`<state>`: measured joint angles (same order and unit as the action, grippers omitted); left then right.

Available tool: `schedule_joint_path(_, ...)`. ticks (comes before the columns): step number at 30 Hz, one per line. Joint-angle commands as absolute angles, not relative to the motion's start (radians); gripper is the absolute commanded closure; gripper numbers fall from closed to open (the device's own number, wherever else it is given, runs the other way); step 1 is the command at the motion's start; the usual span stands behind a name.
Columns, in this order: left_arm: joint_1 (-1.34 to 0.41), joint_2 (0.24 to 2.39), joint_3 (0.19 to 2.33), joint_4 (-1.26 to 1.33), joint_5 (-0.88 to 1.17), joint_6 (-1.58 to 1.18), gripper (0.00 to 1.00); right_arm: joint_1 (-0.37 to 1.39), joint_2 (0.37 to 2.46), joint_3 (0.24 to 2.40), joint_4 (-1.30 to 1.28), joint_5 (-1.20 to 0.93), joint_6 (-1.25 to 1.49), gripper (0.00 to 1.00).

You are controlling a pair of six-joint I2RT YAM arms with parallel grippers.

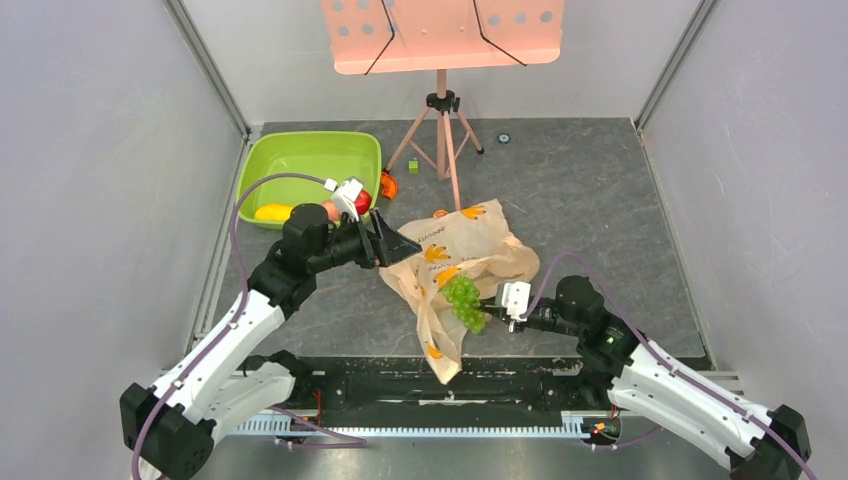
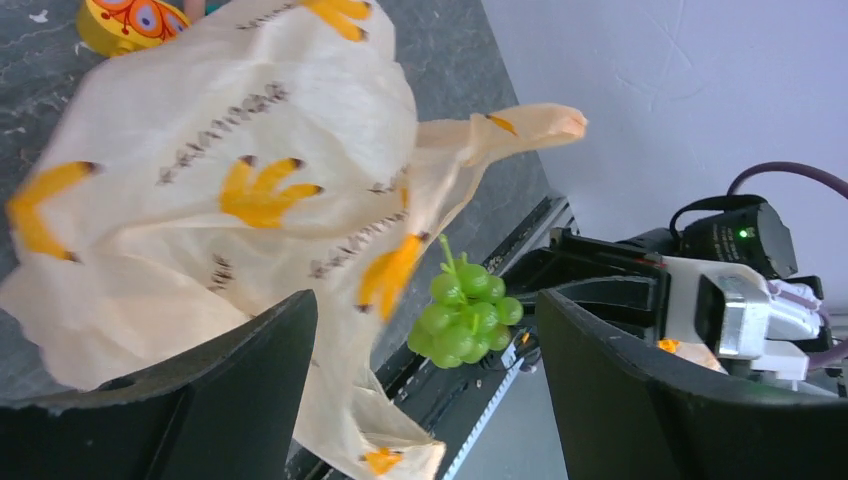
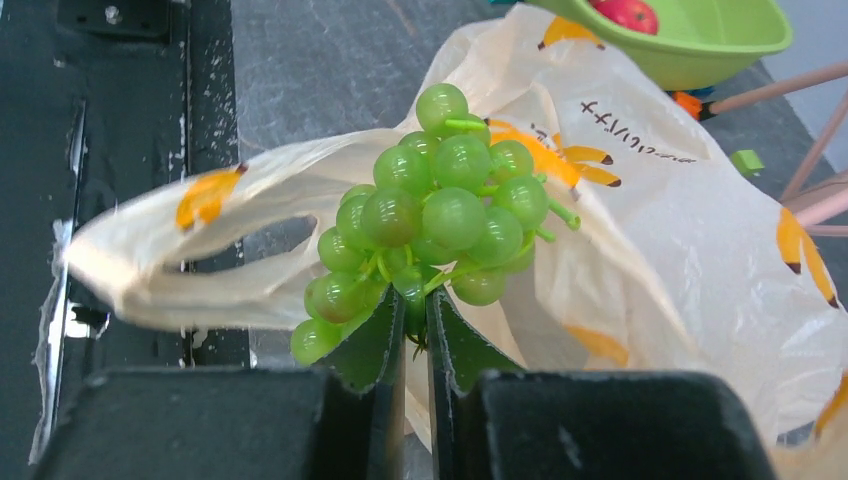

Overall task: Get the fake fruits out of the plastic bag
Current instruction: Take out the fake fruit from the plastic bag, then place the fake fruit in the bin.

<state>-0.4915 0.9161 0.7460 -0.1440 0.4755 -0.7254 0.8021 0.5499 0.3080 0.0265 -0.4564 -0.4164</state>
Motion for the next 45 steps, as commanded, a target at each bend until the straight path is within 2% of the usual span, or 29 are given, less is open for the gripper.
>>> schedule_joint_path(1, -0.509, 0.890, 0.867, -0.347, 0.415, -0.593, 0.14, 0.804, 0.597, 0.356, 0.072, -0.514, -0.491, 0.97)
schedule_joint_path(4, -0.510, 0.875, 0.906, -0.425, 0.343, -0.532, 0.13, 0.805, 0.619, 0.355, 0.095, -0.527, -0.490, 0.98)
schedule_joint_path(8, -0.512, 0.868, 0.902, -0.386, 0.395, -0.556, 0.15, 0.805, 0.624, 0.347, 0.133, -0.538, -0.489, 0.98)
schedule_joint_path(12, -0.568, 0.887, 0.867, -0.327, 0.416, -0.602, 0.25, 0.805, 0.630, 0.338, 0.170, -0.546, -0.484, 0.98)
schedule_joint_path(17, -0.721, 0.889, 0.838, -0.274, 0.327, -0.639, 0.37, 0.806, 0.656, 0.340, 0.187, -0.548, -0.474, 0.99)
schedule_joint_path(24, -0.833, 0.926, 0.854, -0.256, 0.249, -0.626, 0.56, 0.805, 0.676, 0.339, 0.199, -0.557, -0.463, 0.99)
schedule_joint_path(31, -0.925, 1.001, 0.871, -0.268, 0.146, -0.599, 0.57, 0.805, 0.668, 0.333, 0.203, -0.554, -0.453, 0.99)
schedule_joint_path(45, -0.960, 1.053, 0.891, -0.281, 0.057, -0.561, 0.58, 0.806, 0.654, 0.325, 0.203, -0.559, -0.447, 0.99)
